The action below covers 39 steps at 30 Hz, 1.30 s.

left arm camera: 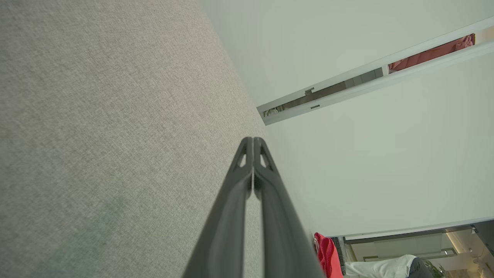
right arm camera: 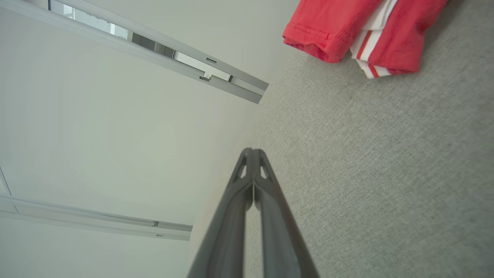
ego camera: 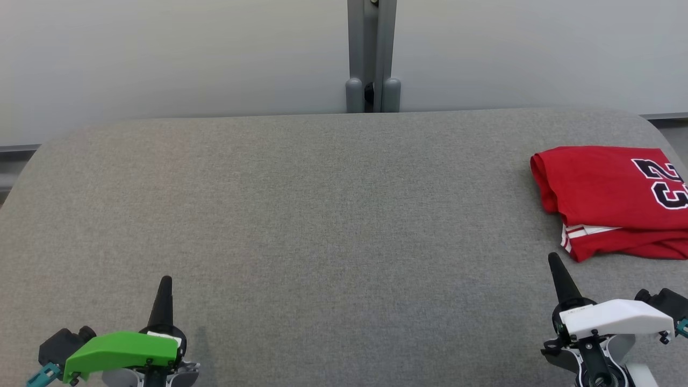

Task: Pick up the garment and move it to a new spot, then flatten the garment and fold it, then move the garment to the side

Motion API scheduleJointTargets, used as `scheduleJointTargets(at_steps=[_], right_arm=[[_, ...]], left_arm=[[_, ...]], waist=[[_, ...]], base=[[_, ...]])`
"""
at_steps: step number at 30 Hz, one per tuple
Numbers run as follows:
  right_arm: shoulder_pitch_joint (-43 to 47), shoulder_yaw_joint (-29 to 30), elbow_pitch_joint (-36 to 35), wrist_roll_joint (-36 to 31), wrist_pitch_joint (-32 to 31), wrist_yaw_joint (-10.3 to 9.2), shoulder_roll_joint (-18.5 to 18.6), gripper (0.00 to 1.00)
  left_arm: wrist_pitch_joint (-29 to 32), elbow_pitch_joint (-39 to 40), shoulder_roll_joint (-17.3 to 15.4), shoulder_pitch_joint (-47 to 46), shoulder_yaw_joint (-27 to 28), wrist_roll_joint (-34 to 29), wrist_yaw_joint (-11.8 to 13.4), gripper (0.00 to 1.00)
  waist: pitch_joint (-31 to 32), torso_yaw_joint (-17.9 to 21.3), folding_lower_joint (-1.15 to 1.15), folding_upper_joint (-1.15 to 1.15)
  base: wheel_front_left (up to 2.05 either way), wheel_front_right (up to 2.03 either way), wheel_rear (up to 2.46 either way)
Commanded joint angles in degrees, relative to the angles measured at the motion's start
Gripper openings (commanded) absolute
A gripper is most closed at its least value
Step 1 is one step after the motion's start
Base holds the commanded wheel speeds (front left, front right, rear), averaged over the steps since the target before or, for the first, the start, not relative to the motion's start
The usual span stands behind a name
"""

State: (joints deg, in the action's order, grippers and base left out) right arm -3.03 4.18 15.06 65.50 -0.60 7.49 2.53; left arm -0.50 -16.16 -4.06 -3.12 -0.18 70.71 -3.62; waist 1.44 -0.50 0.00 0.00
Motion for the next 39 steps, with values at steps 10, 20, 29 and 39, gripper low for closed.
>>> scheduleJointTargets(at_steps=[10, 20, 29, 39], right_arm=[[-1.76, 0.64, -0.80, 6.33, -1.50, 0.02, 0.35, 0.00], [-2.31, 1.08, -0.92, 11.26, -2.57, 0.02, 0.38, 0.00], [-2.56, 1.45, -0.99, 15.36, -3.47, 0.02, 0.42, 0.00], [-2.96, 1.80, -1.07, 19.63, -4.46, 0.02, 0.43, 0.00]], left_arm=[[1.70, 0.97, 0.33, -2.01, 1.79, 5.02, -1.18, 0.00], [2.99, 1.26, 0.51, -2.41, 3.05, 9.10, -1.91, 0.00], [4.06, 1.55, 0.68, -2.69, 4.05, 12.41, -2.51, 0.00], [5.25, 1.83, 0.86, -3.08, 5.13, 15.83, -3.03, 0.00]], waist=[[-0.28, 0.09, 0.00, 0.00], [-0.55, 0.17, 0.00, 0.00], [-0.80, 0.25, 0.00, 0.00], [-1.07, 0.33, 0.00, 0.00]], base=[[0.00, 0.00, 0.00], [0.00, 0.00, 0.00], [0.00, 0.00, 0.00], [0.00, 0.00, 0.00]])
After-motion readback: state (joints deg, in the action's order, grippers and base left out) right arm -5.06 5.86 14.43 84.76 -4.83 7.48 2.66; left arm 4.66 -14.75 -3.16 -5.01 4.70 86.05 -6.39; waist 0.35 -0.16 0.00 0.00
